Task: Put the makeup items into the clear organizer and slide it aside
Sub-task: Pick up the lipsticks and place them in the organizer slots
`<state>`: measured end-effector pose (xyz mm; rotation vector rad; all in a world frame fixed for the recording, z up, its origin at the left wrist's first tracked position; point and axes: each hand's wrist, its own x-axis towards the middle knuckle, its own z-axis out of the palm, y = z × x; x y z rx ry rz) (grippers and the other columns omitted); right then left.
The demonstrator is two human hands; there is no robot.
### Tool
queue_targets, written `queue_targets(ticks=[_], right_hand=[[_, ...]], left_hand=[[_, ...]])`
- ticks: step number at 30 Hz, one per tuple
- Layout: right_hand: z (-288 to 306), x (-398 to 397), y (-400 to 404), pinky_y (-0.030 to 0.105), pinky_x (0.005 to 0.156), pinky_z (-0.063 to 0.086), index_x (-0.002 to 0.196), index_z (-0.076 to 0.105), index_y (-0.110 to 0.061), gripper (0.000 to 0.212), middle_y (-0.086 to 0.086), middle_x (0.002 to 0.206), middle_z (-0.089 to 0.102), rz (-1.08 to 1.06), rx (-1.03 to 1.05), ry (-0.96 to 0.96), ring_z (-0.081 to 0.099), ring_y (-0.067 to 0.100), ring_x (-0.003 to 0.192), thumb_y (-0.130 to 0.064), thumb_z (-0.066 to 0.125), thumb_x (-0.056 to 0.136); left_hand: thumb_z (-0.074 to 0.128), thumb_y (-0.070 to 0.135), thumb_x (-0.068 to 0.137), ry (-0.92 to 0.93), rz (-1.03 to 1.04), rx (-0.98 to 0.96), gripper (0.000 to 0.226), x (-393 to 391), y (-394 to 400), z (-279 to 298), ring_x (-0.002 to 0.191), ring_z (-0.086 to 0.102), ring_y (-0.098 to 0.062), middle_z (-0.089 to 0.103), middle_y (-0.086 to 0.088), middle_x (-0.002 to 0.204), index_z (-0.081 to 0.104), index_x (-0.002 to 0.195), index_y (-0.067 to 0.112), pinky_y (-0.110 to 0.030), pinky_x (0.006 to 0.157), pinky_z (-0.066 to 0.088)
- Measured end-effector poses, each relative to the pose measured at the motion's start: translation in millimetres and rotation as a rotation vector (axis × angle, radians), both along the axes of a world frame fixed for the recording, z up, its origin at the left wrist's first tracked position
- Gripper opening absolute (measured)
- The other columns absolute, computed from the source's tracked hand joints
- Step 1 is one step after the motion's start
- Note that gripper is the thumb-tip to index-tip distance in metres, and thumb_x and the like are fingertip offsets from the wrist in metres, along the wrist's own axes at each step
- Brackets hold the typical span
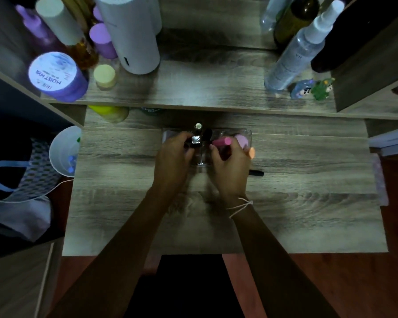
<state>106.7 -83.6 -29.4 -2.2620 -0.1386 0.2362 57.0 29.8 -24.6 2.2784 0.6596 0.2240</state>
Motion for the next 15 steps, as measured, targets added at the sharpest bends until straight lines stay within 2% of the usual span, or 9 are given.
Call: queue_targets(ticks=[1,4,5,9,12,15], right_hand=[[-0.7,1.3,0.5,0.036,0.091,0.052,0.105,0.064,-0.018,0.019,0.006,0.105,0.068,0.010,-0.016,-0.016,0.059,0.026,0.106,-0.023,0.067,0.086],[-2.2,3.1,1.1,0.025,0.085,0.050,0.104,0.065,-0.015,0.018,0.005,0.102,0.069,0.044,-0.050,-0.071,0.061,0.014,0.094,-0.017,0.068,0.086],[-2.4,3.3,1.0,0.025,0.085,0.050,0.104,0.065,-0.015,0.018,0.006,0.102,0.069,0.052,-0.062,-0.084,0.060,0.011,0.092,-0.016,0.068,0.086],[-4.8,3.8,0.3,0.044,0.092,0.053,0.104,0.066,-0.012,0.018,0.008,0.105,0.068,0.092,-0.089,-0.078,0.064,0.020,0.097,-0.015,0.067,0.086],[-5.6,4.2,0.9,0.042,0.089,0.053,0.101,0.067,-0.011,0.016,0.010,0.102,0.068,0.111,-0.098,-0.095,0.064,0.023,0.095,-0.014,0.067,0.086],[-5.4,5.1,1.5,0.035,0.085,0.054,0.102,0.067,-0.010,0.016,0.010,0.103,0.069,0.119,-0.122,-0.095,0.065,0.023,0.095,-0.013,0.067,0.086]], left_hand=[[0.064,0.006,0.082,0.003,-0.004,0.005,0.032,2.2,0.8,0.0,0.092,0.064,-0.020,0.069,-0.010,0.104,0.060,0.113,0.015,-0.027,0.076,0.050],[0.064,0.011,0.083,0.034,-0.009,0.028,0.030,6.4,3.4,-1.5,0.093,0.063,-0.022,0.068,-0.011,0.103,0.059,0.112,0.017,-0.037,0.078,0.054],[0.064,0.011,0.082,0.049,-0.010,0.044,0.030,7.0,4.3,-2.4,0.095,0.061,-0.024,0.067,-0.012,0.102,0.059,0.112,0.016,-0.040,0.079,0.053],[0.066,0.010,0.080,0.062,-0.011,0.139,0.029,6.4,4.0,-4.1,0.097,0.058,-0.030,0.069,-0.012,0.099,0.062,0.109,0.014,-0.043,0.086,0.043],[0.067,0.009,0.078,0.078,0.001,0.187,0.031,4.4,2.6,-3.5,0.101,0.057,-0.032,0.069,-0.012,0.102,0.062,0.108,0.013,-0.044,0.089,0.037],[0.067,0.011,0.078,0.117,-0.017,0.228,0.032,4.1,2.7,-3.3,0.103,0.053,-0.034,0.067,-0.015,0.104,0.062,0.109,0.012,-0.045,0.089,0.036]])
